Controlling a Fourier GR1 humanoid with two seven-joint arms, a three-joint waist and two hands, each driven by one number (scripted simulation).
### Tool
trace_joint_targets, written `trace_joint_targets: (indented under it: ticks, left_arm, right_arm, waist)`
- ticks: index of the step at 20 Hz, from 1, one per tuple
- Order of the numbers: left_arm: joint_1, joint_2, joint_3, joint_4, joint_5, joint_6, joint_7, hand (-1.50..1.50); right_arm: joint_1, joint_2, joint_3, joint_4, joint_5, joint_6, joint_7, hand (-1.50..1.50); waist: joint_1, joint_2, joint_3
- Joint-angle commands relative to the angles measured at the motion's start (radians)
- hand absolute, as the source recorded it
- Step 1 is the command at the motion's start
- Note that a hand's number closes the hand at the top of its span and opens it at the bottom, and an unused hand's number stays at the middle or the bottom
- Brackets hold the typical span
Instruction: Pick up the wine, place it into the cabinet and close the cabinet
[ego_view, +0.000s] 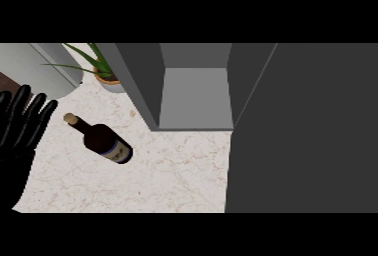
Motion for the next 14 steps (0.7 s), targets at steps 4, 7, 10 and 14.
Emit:
trace_joint_targets:
  ticks: [4,7,10,14]
  left_arm:
    - [0.016,0.009,0.025,-0.157,0.170,0.080,0.239,-1.50]
    - [-0.048,0.072,0.092,-0.192,0.242,0.111,0.325,-1.50]
    - [-0.016,0.058,0.102,-0.231,0.252,0.110,0.332,-1.50]
    - [-0.053,0.063,0.067,-0.304,0.222,0.203,0.425,-1.50]
  right_arm:
    - [-0.011,-0.055,-0.041,-0.217,-0.131,0.022,0.238,-1.50]
    - [-0.029,-0.042,0.017,-0.324,-0.125,-0.015,0.361,-1.50]
    - [-0.118,-0.054,-0.029,-0.298,-0.149,-0.027,0.435,-1.50]
    - [-0.258,-0.030,0.051,-0.314,-0.033,-0.120,0.566,-1.50]
  waist:
    - [0.004,0.004,0.000]
    - [0.001,0.004,0.000]
    - [0.005,0.005,0.000]
    - [0.006,0.004,0.000]
